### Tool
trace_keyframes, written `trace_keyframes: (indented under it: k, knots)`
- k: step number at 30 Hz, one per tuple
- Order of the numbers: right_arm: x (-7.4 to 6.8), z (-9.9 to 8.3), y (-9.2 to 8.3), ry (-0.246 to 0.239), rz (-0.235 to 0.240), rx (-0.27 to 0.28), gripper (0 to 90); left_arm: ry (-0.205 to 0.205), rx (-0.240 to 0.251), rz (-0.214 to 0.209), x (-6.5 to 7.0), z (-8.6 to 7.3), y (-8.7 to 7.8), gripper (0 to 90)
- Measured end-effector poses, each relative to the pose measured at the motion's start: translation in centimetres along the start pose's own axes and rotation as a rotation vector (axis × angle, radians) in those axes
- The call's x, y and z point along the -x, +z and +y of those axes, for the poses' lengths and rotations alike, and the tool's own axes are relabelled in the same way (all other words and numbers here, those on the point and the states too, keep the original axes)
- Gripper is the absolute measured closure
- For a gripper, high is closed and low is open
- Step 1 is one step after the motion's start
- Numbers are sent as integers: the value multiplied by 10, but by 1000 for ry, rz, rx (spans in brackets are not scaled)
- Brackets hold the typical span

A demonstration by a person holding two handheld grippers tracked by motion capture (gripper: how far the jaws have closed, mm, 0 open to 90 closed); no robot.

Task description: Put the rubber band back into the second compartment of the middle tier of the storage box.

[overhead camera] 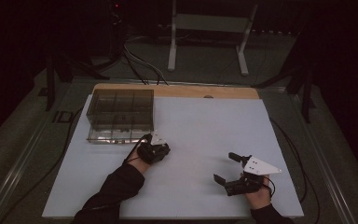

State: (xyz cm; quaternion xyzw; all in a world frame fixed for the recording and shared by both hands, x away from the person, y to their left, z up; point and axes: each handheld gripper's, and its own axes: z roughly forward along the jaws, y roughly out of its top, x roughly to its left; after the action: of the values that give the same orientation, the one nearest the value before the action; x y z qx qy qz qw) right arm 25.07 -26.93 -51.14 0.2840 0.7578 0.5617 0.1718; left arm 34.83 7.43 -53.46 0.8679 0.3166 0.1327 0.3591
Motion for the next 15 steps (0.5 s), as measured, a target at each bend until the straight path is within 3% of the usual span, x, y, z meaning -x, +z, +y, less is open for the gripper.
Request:
trace_keyframes:
  k: [15]
  knots:
    - [0,0,1,1,1,-5,0,67,-12,28,10,5,-2,885]
